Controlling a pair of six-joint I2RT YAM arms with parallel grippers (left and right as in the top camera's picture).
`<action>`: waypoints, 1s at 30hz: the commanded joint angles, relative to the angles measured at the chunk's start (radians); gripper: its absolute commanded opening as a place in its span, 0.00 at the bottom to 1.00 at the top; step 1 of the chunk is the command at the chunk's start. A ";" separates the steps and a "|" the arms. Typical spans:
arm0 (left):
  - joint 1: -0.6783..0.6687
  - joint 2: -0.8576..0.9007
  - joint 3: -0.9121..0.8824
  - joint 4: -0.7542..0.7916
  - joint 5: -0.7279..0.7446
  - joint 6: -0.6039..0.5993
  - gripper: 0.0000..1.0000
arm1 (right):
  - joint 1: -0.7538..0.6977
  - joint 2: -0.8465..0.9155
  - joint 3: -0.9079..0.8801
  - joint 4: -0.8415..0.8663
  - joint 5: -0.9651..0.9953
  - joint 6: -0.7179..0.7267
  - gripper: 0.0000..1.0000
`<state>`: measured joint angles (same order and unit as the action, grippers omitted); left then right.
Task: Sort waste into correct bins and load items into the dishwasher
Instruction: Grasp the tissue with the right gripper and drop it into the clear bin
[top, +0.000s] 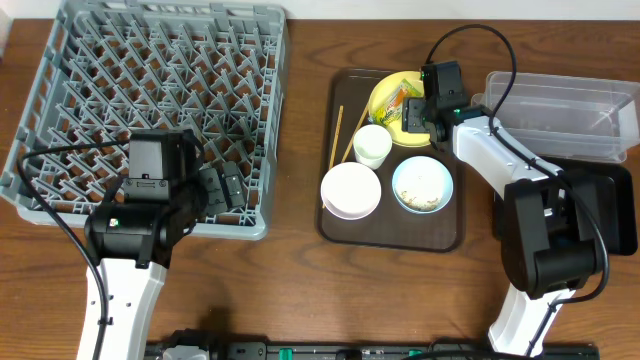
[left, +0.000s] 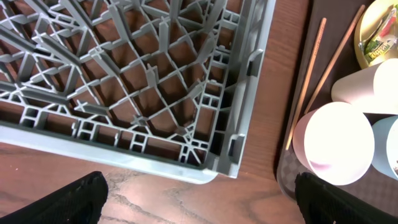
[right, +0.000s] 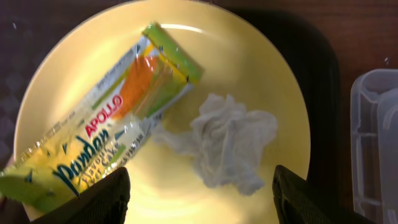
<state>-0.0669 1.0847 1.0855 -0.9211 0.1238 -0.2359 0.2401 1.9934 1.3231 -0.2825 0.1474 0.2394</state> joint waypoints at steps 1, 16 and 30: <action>0.005 -0.002 0.018 -0.009 -0.013 0.002 0.99 | 0.003 0.034 0.016 0.015 0.021 0.038 0.66; 0.005 -0.002 0.018 -0.013 -0.013 0.002 0.99 | 0.002 0.056 0.016 0.066 0.080 0.065 0.16; 0.005 -0.002 0.018 -0.013 -0.013 0.002 0.99 | -0.008 -0.013 0.016 0.026 -0.059 0.039 0.01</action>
<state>-0.0669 1.0847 1.0855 -0.9321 0.1238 -0.2359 0.2398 2.0369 1.3231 -0.2470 0.1638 0.3023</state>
